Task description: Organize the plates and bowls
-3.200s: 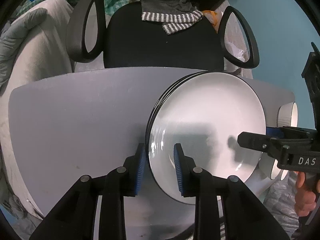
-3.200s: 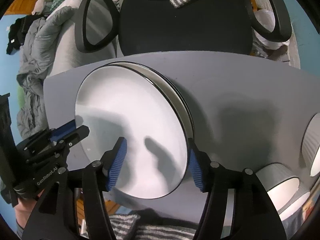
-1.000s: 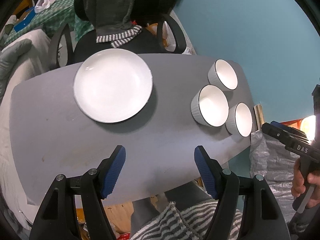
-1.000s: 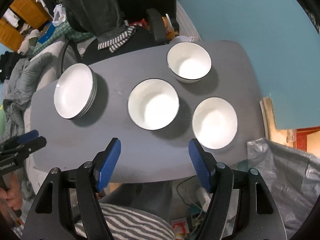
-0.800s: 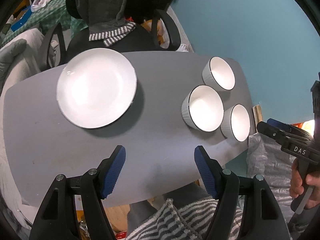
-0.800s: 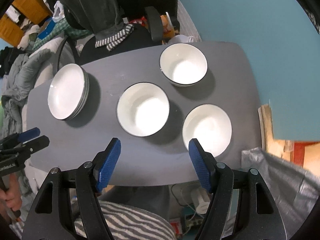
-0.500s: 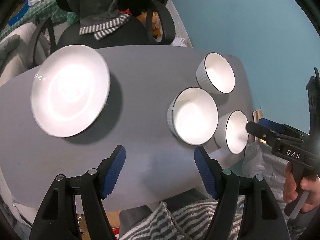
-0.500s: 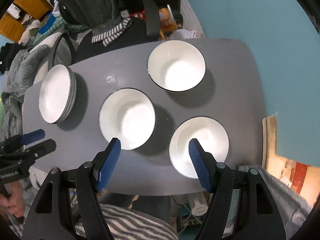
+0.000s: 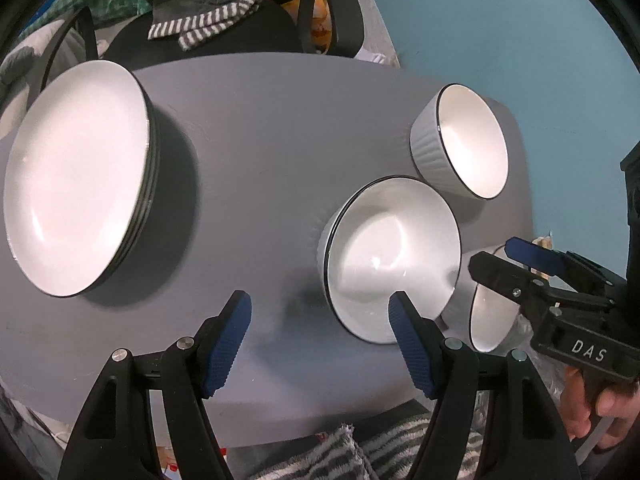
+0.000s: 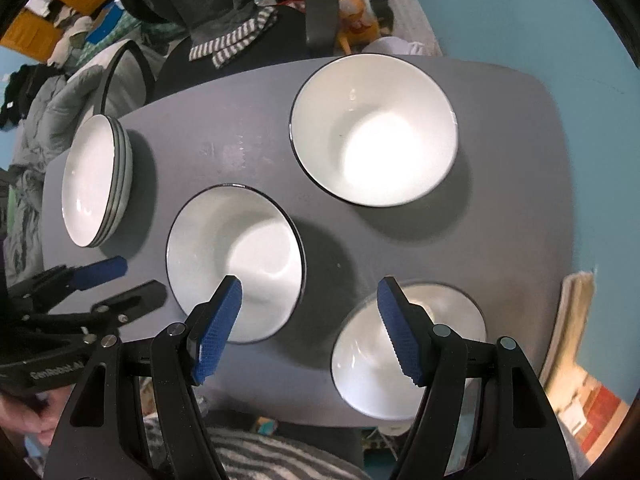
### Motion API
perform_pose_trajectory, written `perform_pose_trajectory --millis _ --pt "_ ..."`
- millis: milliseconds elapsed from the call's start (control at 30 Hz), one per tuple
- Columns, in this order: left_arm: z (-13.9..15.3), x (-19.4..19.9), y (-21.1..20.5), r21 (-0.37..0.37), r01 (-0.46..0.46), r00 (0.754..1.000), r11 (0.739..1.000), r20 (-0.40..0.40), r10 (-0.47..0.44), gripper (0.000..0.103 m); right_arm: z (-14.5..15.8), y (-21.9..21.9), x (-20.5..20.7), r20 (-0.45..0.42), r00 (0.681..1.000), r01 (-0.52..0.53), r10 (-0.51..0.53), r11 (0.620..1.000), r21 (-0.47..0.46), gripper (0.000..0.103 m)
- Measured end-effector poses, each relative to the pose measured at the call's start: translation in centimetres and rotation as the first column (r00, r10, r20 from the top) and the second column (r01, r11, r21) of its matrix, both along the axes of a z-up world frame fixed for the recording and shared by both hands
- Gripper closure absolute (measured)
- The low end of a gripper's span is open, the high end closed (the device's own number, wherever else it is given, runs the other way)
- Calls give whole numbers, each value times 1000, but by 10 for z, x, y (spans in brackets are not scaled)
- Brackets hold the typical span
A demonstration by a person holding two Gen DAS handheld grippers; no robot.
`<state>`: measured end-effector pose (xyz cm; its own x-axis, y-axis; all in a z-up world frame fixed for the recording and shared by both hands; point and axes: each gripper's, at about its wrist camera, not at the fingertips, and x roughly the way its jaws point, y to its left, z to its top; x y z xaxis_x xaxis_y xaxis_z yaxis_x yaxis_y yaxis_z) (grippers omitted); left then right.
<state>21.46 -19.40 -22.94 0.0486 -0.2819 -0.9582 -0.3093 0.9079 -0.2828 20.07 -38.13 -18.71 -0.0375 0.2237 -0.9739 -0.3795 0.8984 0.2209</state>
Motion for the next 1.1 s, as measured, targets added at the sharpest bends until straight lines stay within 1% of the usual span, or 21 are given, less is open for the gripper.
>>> perform_pose_trajectory --millis 100,233,367,500,567,633,700,733,767,800,867,900,933,967,1000,1067,1100 --pt "-8 4 -3 0 -5 1000 1000 -10 5 30 -6 2 3 2 1000 -28 28 1000 0 33" --pt "-18 8 -6 24 -6 1000 1000 -17 6 30 -19 1 7 -18 999 -42 42 999 -10 33" --pt "-28 13 -11 49 13 999 999 -37 -12 31 -28 2 10 -33 998 -52 52 999 3 33" --pt "-36 16 -13 57 22 998 998 -52 -19 30 -34 0 11 -58 997 -52 54 998 22 33" --pt "-39 18 -13 60 21 998 998 -56 -17 33 -38 1 10 -72 996 -57 59 998 28 35" --pt "-42 19 -12 65 14 998 998 -63 -10 37 -41 2 10 -77 995 -68 70 997 29 41" --pt "-44 19 -12 63 14 998 998 -68 -10 40 -43 3 11 -89 993 -74 76 997 28 52" --pt "-45 19 -12 62 14 998 998 -68 -10 44 -46 3 11 -101 992 -71 74 997 32 55" --pt "-45 19 -12 62 15 998 998 -69 -11 49 -47 3 12 -110 991 -66 69 997 37 59" --pt "-44 19 -14 61 16 997 998 -73 -11 52 -48 2 12 -118 991 -63 67 997 41 63" --pt "-46 19 -13 50 13 996 999 -86 -8 65 -50 2 13 -126 990 -62 67 997 42 68" --pt "-47 19 -12 44 10 996 999 -91 -6 68 -51 1 13 -129 989 -63 67 997 38 70" --pt "-48 19 -11 34 3 995 999 -100 0 70 -51 1 13 -130 989 -64 68 997 35 76" --pt "-49 19 -10 29 -2 995 1000 -104 5 72 -51 1 12 -129 989 -68 71 997 30 84" --pt "-50 19 -9 22 -6 994 1000 -106 9 74 -51 2 13 -132 989 -68 71 997 32 89" --pt "-51 18 -6 11 -14 993 1000 -114 15 80 -51 2 14 -148 987 -64 69 997 37 90" --pt "-51 18 -5 1 -18 993 1000 -115 18 81 -51 2 13 -150 986 -64 68 997 36 91"
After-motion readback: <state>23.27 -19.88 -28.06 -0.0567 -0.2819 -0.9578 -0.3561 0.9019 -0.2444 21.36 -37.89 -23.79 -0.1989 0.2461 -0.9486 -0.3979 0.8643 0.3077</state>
